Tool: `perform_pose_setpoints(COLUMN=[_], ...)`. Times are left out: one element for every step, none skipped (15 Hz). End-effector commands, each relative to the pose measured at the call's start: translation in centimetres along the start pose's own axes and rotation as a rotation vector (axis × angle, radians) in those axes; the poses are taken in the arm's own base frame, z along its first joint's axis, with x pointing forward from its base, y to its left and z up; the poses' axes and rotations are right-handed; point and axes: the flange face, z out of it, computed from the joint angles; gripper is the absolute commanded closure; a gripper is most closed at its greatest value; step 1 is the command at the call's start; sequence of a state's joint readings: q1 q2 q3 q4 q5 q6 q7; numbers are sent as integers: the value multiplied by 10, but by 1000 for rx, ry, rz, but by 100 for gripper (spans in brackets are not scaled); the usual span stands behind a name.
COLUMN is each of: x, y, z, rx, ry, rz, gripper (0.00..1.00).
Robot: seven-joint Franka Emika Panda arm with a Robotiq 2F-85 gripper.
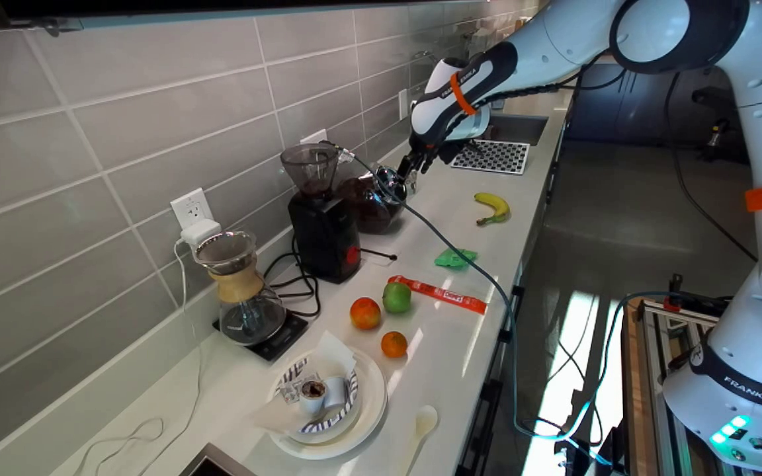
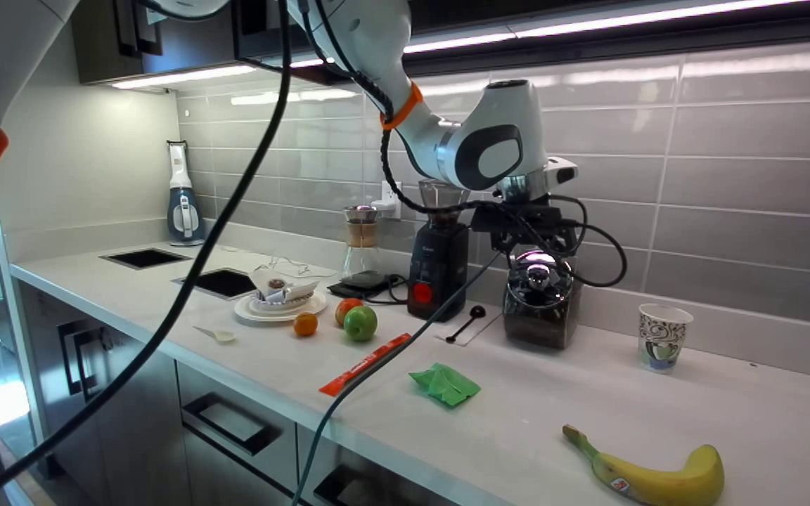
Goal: Put the silver lid on the counter
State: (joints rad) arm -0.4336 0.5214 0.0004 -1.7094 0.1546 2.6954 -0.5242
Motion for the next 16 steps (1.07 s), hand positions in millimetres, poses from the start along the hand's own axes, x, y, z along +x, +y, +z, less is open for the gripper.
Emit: perform_pose_setpoints(x=[5, 5, 6, 7, 8, 9, 9, 10, 11, 12, 13, 13, 14, 15, 15, 16], y=[4, 4, 3, 3, 3, 2, 2, 2, 2, 2, 1, 1, 1, 1, 0, 0], z=[12, 14, 15, 16, 18, 19, 20, 20, 22, 23, 24, 25, 26, 27, 28, 30], rx=[-3, -3, -4, -3, -3, -2, -1, -1, 1, 1, 1, 2, 2, 2, 3, 4], ry=[23, 23, 23, 23, 24, 25, 25, 26, 26, 27, 26, 26, 26, 27, 27, 27], rz=[0, 1, 2, 1, 1, 1, 2, 1, 2, 2, 2, 3, 2, 2, 3, 2], gripper=[0, 0, 0, 0, 0, 0, 0, 0, 0, 0, 0, 0, 0, 0, 0, 0])
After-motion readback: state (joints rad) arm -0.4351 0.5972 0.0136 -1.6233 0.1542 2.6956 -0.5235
